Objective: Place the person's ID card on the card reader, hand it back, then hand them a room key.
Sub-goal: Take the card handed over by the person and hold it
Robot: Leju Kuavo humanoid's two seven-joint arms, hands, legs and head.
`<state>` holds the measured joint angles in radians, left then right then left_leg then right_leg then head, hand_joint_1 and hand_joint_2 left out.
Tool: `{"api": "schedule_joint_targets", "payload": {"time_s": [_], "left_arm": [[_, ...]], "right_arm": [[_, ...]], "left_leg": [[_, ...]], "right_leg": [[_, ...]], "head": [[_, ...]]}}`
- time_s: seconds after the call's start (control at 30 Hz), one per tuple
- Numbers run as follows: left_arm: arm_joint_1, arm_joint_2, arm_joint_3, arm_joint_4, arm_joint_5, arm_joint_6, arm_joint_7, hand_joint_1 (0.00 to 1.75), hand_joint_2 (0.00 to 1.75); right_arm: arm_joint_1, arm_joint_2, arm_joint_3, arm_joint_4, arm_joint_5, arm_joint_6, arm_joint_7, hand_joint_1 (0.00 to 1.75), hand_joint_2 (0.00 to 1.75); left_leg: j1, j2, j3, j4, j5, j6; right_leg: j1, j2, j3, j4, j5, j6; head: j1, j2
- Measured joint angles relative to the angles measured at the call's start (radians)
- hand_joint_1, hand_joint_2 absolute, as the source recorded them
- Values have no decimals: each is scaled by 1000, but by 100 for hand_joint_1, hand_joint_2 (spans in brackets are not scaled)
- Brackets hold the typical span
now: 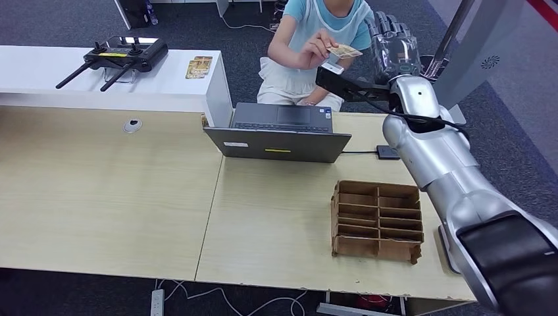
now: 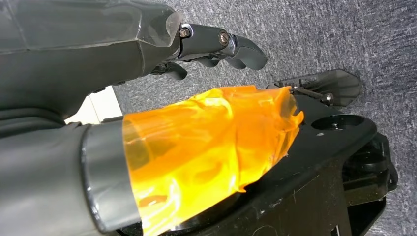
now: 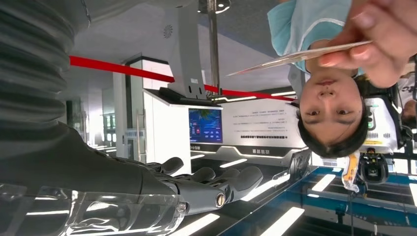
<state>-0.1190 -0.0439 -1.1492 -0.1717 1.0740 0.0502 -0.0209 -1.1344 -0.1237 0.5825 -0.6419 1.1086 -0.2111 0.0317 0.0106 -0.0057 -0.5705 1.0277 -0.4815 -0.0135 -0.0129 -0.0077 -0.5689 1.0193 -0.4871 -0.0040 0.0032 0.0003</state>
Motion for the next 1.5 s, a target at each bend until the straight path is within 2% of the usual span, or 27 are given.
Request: {"api": "schedule_joint_targets", "payload": {"time_s": [0.33, 0.37, 0.47, 0.5, 1.5], "left_arm": [[0, 0, -10, 0, 3, 1, 9, 0, 0], [0, 0, -11, 0, 4, -1, 14, 0, 0], [2, 0, -14, 0, 6, -5, 22, 0, 0], [2, 0, -15, 0, 7, -5, 23, 0, 0], [6, -1, -31, 0, 23, 7, 23, 0, 0]], "right_arm": [[-11, 7, 18, 77, 16, -38, -25, 0, 175], [-11, 8, 19, 81, 17, -39, -28, 25, 175], [-14, 13, 21, 92, 19, -43, -29, 156, 175], [-15, 14, 21, 95, 19, -46, -29, 175, 175], [-16, 17, 14, 114, -8, -105, -51, 175, 175]], "left_leg": [[0, 0, 0, 0, 0, 0], [0, 0, 0, 0, 0, 0], [0, 0, 0, 0, 0, 0], [0, 0, 0, 0, 0, 0], [0, 0, 0, 0, 0, 0]], "right_leg": [[0, 0, 0, 0, 0, 0], [0, 0, 0, 0, 0, 0], [0, 0, 0, 0, 0, 0], [0, 0, 0, 0, 0, 0], [0, 0, 0, 0, 0, 0]], "head": [[0, 0], [0, 0], [0, 0], [0, 0], [0, 0]]}}
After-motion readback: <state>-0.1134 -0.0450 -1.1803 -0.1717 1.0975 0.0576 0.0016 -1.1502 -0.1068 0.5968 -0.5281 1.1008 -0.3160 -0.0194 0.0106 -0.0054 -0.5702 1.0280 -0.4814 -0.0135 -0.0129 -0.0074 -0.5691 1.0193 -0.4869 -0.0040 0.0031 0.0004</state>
